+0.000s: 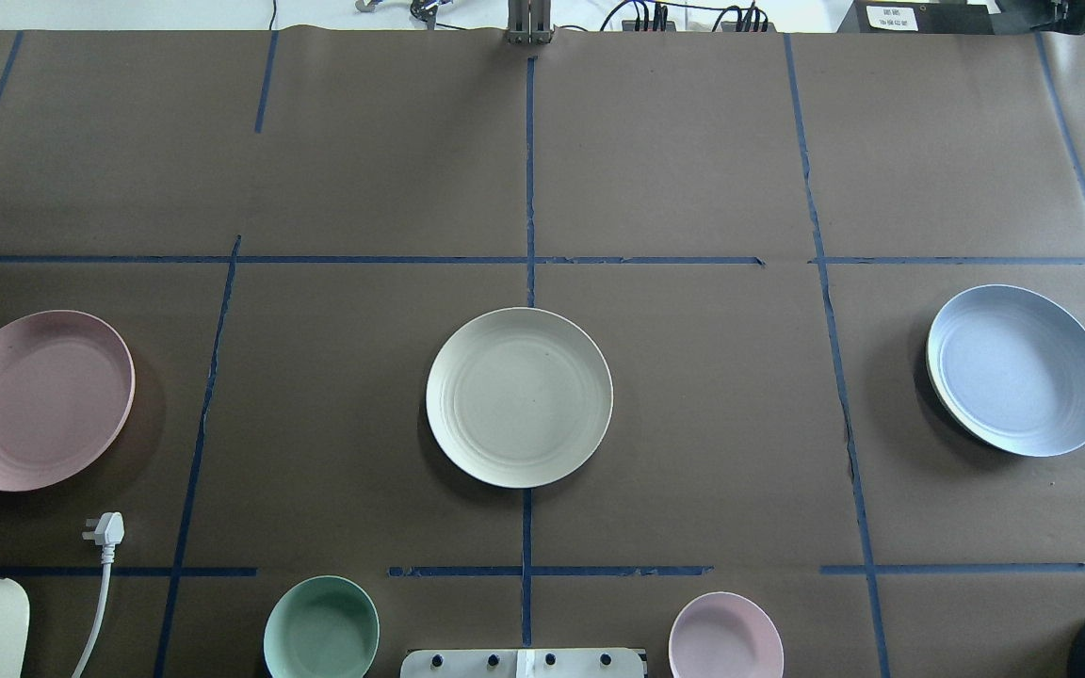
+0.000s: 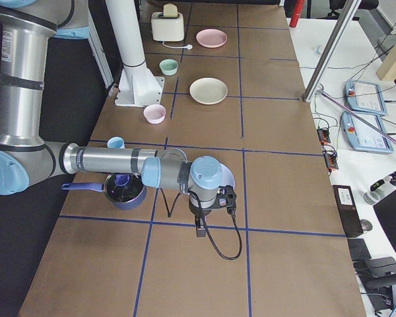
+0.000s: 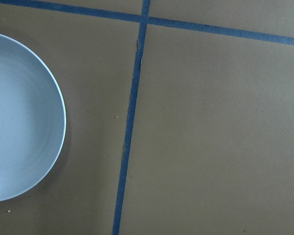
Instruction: Stack three plates with pink and blue
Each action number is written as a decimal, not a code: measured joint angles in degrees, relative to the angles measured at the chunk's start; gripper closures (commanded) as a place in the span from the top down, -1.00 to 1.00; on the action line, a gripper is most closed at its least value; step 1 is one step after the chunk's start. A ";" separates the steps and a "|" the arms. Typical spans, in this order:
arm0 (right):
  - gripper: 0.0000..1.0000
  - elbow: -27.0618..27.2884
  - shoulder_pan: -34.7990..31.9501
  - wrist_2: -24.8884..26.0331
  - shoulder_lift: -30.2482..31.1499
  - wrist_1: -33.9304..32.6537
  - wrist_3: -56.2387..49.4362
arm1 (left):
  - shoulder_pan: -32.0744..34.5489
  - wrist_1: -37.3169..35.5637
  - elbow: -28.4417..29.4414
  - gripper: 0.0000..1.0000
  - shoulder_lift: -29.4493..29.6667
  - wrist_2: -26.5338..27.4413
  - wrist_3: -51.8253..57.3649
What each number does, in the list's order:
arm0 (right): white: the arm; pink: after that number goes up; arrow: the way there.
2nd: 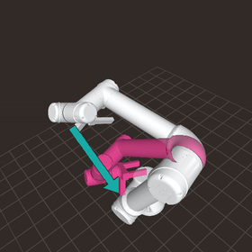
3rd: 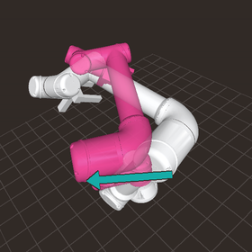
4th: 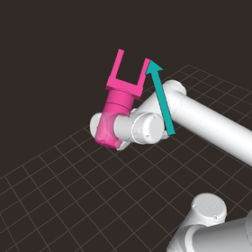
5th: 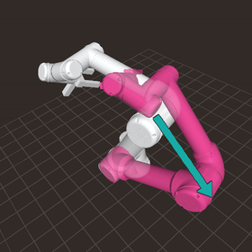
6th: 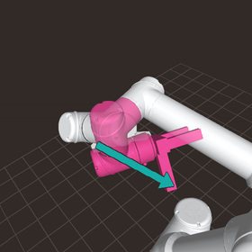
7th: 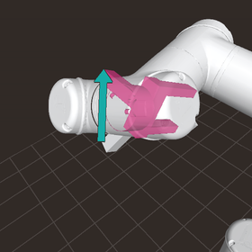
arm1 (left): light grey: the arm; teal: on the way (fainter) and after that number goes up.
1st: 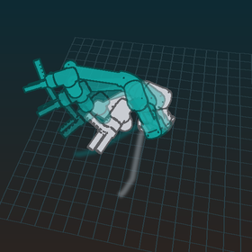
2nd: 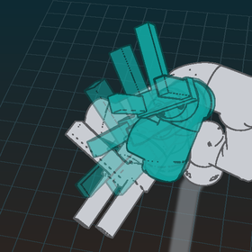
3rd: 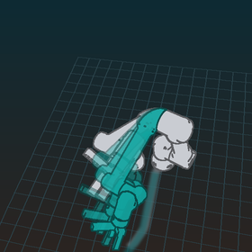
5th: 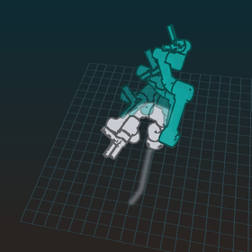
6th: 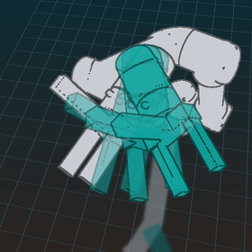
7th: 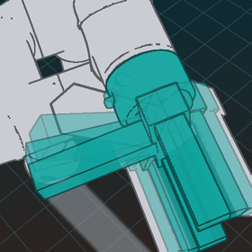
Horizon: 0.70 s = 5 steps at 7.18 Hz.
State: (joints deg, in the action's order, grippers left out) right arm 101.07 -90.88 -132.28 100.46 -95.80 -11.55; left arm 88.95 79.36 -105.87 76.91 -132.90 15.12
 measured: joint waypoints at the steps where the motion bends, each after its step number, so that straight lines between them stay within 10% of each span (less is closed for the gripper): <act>1: 1.00 0.00 0.00 -0.07 0.00 0.00 0.02 | 0.00 0.02 -0.02 1.00 0.10 -0.01 0.00; 5: 1.00 -0.58 0.07 -0.18 0.02 -0.10 0.15 | -0.08 3.68 0.18 1.00 3.01 -0.32 -0.47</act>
State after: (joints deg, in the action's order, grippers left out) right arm 100.49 -90.81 -132.46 100.48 -95.91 -11.41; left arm 88.86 83.05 -105.68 79.92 -133.21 14.65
